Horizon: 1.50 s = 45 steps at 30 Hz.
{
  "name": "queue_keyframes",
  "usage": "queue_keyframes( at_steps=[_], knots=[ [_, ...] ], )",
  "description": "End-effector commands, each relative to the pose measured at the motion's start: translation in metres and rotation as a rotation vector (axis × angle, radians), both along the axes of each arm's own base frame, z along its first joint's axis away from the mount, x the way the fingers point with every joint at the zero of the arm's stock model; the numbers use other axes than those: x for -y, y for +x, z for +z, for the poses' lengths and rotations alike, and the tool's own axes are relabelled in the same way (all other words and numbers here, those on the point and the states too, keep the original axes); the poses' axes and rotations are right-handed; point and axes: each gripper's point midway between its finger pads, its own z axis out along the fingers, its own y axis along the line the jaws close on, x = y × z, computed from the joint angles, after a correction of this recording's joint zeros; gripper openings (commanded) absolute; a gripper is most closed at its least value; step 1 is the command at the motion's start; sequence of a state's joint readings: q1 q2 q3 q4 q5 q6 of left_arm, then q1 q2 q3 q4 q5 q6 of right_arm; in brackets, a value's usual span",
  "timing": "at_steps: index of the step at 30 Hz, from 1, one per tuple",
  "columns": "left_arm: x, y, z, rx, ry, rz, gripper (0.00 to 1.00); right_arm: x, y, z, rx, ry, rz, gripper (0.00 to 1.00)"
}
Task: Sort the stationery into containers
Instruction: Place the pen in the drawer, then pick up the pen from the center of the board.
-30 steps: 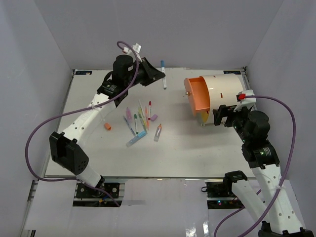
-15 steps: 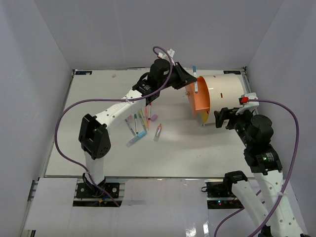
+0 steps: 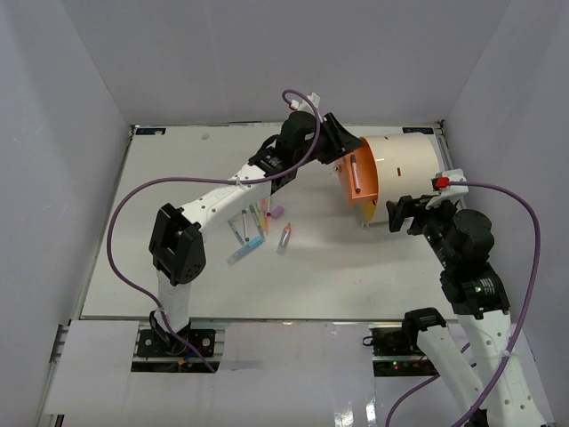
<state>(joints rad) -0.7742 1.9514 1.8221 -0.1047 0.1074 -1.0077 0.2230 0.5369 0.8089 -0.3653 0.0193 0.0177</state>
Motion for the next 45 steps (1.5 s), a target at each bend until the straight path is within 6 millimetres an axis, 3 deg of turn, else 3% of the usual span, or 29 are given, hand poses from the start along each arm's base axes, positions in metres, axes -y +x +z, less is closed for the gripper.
queue_keyframes(
  at_steps=[1, 7, 8, 11, 13, 14, 15, 17, 20, 21, 22, 26, 30, 38, 45],
  knots=[
    [-0.013, 0.0, 0.031, 0.055, -0.019, 0.044, 0.55, -0.001, -0.001, 0.009, 0.031, -0.005, 0.011, 0.9],
    [-0.024, -0.004, 0.037, 0.076, 0.022, 0.058, 0.61, -0.001, -0.002, 0.009, 0.033, -0.005, 0.008, 0.9],
    [-0.031, -0.008, 0.046, 0.106, 0.039, 0.06, 0.61, -0.001, -0.002, 0.008, 0.033, -0.005, 0.008, 0.9],
    [-0.063, -0.008, 0.048, 0.149, 0.153, 0.143, 0.64, 0.0, -0.002, 0.007, 0.032, -0.006, 0.007, 0.9],
    [-0.092, -0.006, 0.038, 0.14, 0.249, 0.229, 0.69, 0.0, -0.002, 0.007, 0.032, -0.006, 0.007, 0.9],
    [-0.112, -0.011, 0.048, 0.156, 0.266, 0.268, 0.7, 0.0, -0.001, 0.006, 0.029, -0.007, 0.005, 0.9],
    [-0.131, -0.014, 0.024, 0.123, 0.354, 0.291, 0.71, -0.001, -0.001, 0.006, 0.029, -0.007, 0.007, 0.9],
    [-0.167, -0.013, 0.009, 0.098, 0.429, 0.382, 0.73, -0.002, -0.002, 0.005, 0.027, -0.007, 0.013, 0.9],
    [-0.222, -0.024, -0.031, 0.027, 0.537, 0.459, 0.74, -0.003, -0.001, 0.001, 0.021, -0.008, 0.019, 0.9],
    [-0.235, -0.03, -0.038, 0.011, 0.56, 0.467, 0.74, -0.004, -0.001, -0.002, 0.014, -0.009, 0.021, 0.9],
    [-0.246, -0.036, -0.068, -0.04, 0.614, 0.458, 0.74, -0.004, -0.001, -0.003, 0.012, -0.01, 0.021, 0.9],
    [-0.284, -0.043, -0.124, -0.152, 0.718, 0.449, 0.71, -0.004, -0.002, -0.004, 0.009, -0.01, 0.024, 0.9],
    [-0.294, -0.043, -0.173, -0.215, 0.839, 0.408, 0.67, -0.005, -0.001, -0.008, -0.003, -0.013, 0.025, 0.9],
    [-0.297, -0.037, -0.236, -0.31, 0.948, 0.363, 0.56, -0.004, -0.003, -0.011, -0.016, -0.016, 0.025, 0.9],
    [-0.292, -0.036, -0.266, -0.373, 0.967, 0.317, 0.5, -0.004, -0.005, -0.015, -0.025, -0.018, 0.025, 0.9]
  ],
)
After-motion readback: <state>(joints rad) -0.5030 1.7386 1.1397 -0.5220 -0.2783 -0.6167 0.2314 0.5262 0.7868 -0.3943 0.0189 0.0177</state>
